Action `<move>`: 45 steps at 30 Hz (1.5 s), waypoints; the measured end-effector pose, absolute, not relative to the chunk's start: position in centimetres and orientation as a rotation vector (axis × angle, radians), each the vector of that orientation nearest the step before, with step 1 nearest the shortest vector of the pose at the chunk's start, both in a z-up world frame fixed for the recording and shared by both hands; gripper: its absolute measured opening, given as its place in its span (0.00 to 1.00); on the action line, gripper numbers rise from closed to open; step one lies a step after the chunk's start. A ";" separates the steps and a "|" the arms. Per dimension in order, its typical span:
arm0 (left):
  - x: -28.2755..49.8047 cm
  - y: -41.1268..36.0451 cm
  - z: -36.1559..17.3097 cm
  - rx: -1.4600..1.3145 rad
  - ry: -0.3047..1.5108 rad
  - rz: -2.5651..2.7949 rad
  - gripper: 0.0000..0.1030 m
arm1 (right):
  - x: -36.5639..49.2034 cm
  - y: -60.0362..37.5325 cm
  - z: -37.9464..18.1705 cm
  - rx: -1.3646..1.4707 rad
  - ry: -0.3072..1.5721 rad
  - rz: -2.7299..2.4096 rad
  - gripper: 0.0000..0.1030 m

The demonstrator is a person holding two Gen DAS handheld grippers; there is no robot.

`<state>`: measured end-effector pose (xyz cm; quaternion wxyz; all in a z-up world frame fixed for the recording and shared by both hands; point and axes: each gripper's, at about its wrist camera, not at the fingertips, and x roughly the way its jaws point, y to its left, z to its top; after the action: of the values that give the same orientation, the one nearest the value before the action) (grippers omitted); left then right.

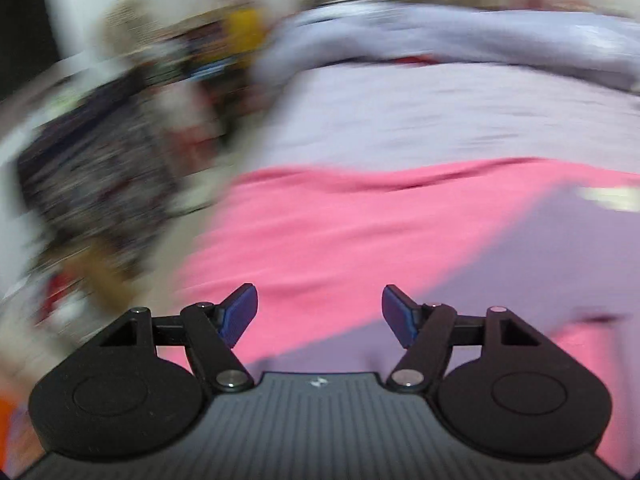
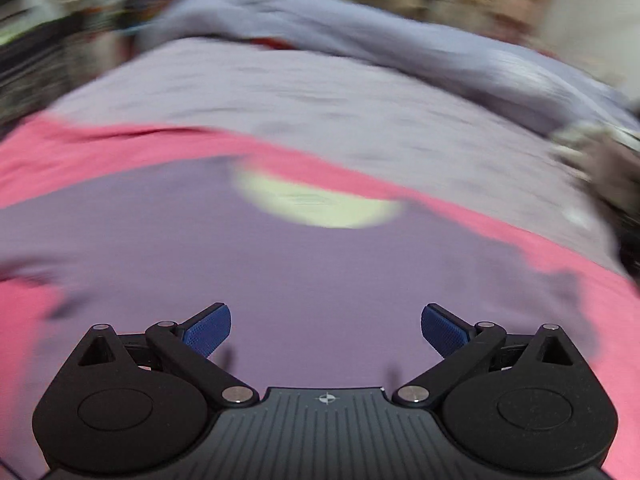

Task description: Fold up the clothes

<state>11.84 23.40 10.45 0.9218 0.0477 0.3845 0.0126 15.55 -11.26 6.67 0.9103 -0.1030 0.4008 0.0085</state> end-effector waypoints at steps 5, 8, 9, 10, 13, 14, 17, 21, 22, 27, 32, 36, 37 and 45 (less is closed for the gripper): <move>14.8 10.4 8.6 0.100 0.774 -0.292 0.72 | 16.7 -20.3 7.1 -0.220 0.801 -0.232 1.00; 16.2 3.9 7.1 0.103 0.787 -0.387 0.77 | 17.1 -27.0 6.9 -0.132 0.820 -0.319 1.00; 16.5 2.1 6.3 0.114 0.799 -0.397 0.80 | 17.0 -29.3 6.7 -0.057 0.837 -0.322 1.00; 16.9 0.3 5.5 0.125 0.811 -0.408 0.85 | 16.9 -31.8 6.4 0.081 0.860 -0.282 1.00; 18.0 -3.1 1.8 0.109 0.967 -0.379 0.94 | 16.9 -38.4 4.4 0.573 0.895 -0.174 0.98; 17.5 -3.7 1.1 0.133 0.947 -0.371 1.00 | 17.0 -40.4 3.2 0.739 0.894 -0.164 0.96; 16.1 -4.7 -0.2 0.177 0.874 -0.347 1.00 | 18.0 -44.6 0.2 0.973 0.888 -0.234 0.82; 16.3 -4.2 -0.3 0.109 0.885 -0.311 1.00 | 19.9 -47.5 -1.8 1.187 0.806 -0.149 0.77; 16.3 -4.2 -0.4 0.104 0.880 -0.299 1.00 | 20.4 -48.1 -2.5 1.288 0.800 -0.087 0.75; 15.7 -4.5 -0.5 0.087 0.814 -0.222 1.00 | 20.7 -49.6 -2.9 1.651 0.645 0.259 0.93; 15.4 -5.0 -0.4 0.062 0.771 -0.129 1.00 | 20.6 -47.4 -4.4 1.459 0.906 0.178 1.00; 15.3 -4.4 -0.6 0.034 0.751 -0.143 1.00 | 22.6 -44.2 -5.6 1.519 0.831 0.192 1.00; 15.3 -4.4 -0.6 0.034 0.748 -0.143 1.00 | 23.5 -44.1 -6.0 1.583 0.794 0.196 1.00; 15.3 -4.2 -0.8 0.030 0.739 -0.147 1.00 | 27.9 -49.0 -5.5 2.030 0.240 0.373 1.00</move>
<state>15.27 -4.17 -0.81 0.9299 0.0147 0.3606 -0.0716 27.92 -48.98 -5.48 0.5071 0.8420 0.0994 0.1547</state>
